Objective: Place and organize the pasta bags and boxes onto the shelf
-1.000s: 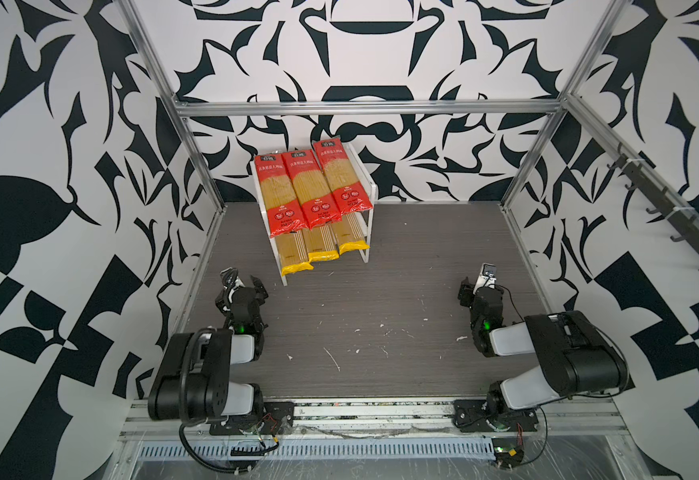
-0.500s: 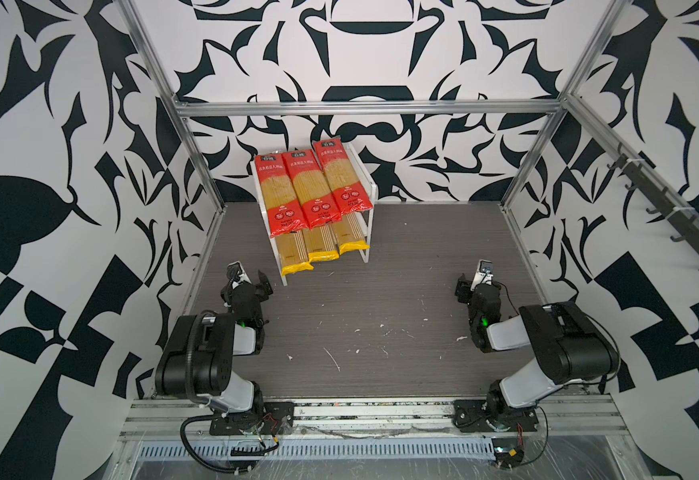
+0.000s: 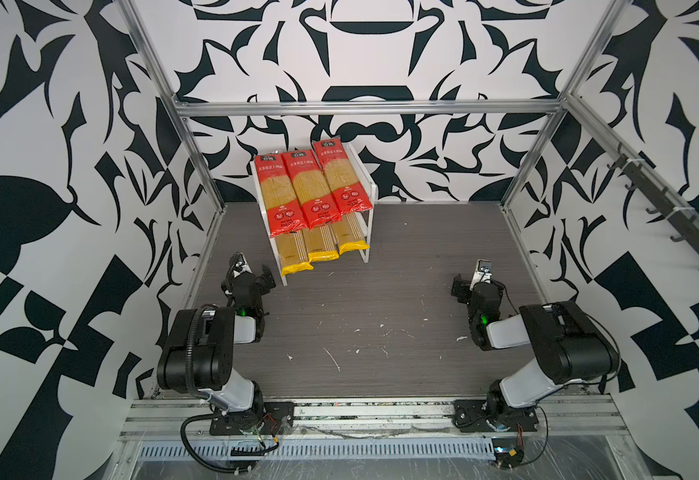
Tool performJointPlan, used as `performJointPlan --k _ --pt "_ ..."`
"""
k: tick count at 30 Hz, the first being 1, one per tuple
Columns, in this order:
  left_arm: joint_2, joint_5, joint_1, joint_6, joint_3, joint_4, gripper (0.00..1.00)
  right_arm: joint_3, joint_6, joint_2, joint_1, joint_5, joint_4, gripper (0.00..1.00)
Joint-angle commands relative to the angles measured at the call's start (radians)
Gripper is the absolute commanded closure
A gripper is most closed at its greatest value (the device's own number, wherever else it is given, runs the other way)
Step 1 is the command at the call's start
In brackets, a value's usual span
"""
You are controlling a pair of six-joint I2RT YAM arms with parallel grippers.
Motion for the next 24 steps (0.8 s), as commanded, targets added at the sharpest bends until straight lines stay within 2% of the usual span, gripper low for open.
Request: performJointPlan --k 1,17,19,24 --pt "-0.005 0.006 0.004 0.001 0.0 -0.007 0.01 0.025 0.001 -0.017 -0.001 0.004 0.008 0.0" --pt "-0.005 0.012 0.003 -0.001 0.003 -0.012 0.01 0.025 0.0 -0.016 -0.001 0.006 0.008 0.01" --pt "-0.003 0.051 -0.005 0.028 -0.007 0.01 0.01 0.025 0.0 -0.017 -0.001 0.006 0.007 0.0" --pt "0.0 0.039 -0.016 0.036 -0.001 0.008 0.01 0.024 0.0 -0.017 -0.001 0.004 0.01 0.0"
